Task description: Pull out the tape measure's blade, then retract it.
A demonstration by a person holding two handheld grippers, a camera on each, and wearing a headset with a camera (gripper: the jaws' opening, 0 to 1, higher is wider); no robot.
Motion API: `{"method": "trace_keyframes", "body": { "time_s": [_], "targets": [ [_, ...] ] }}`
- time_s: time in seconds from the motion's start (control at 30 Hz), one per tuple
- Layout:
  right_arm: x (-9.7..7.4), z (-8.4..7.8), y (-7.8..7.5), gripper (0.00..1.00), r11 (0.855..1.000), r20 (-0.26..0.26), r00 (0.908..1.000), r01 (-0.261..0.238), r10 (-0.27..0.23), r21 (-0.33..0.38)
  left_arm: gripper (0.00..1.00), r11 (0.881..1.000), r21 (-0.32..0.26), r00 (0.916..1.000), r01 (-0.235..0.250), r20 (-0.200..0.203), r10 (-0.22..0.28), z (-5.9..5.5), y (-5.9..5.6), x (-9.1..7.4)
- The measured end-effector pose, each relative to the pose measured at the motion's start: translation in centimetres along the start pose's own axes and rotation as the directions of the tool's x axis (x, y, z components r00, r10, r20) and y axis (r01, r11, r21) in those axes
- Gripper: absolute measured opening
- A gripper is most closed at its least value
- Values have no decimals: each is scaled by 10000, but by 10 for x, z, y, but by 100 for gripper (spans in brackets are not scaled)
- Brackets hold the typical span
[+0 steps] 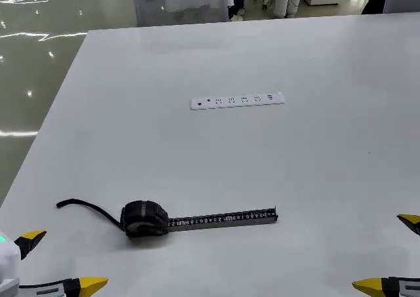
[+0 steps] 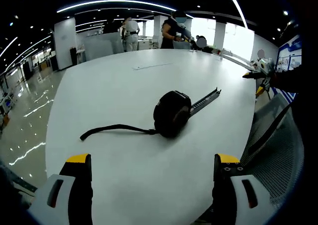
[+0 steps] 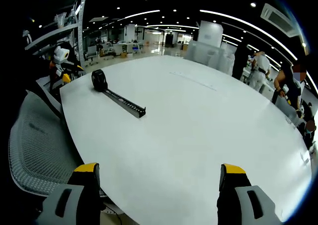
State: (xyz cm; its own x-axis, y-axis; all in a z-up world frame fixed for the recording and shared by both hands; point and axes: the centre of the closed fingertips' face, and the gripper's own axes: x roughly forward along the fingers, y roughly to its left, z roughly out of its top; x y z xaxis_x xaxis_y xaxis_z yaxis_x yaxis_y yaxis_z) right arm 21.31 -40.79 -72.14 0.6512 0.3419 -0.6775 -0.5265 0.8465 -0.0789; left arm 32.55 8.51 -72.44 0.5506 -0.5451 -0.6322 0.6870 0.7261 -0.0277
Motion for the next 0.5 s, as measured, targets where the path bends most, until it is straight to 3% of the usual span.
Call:
{"method": "trace_keyframes", "body": {
  "time_s": [0.23, 0.5],
  "targets": [
    [-4, -5, -2, 99, 9998, -59, 10000, 60, -59, 184, 99, 10000, -52, 10000, -26, -78, 25, 0, 1, -2],
    [-6, 5, -4, 99, 9996, 116, 9999, -18, 15, 280, 99, 9993, 371, 9999, 108, -79, -105, 3, -1, -6]
  ]
}}
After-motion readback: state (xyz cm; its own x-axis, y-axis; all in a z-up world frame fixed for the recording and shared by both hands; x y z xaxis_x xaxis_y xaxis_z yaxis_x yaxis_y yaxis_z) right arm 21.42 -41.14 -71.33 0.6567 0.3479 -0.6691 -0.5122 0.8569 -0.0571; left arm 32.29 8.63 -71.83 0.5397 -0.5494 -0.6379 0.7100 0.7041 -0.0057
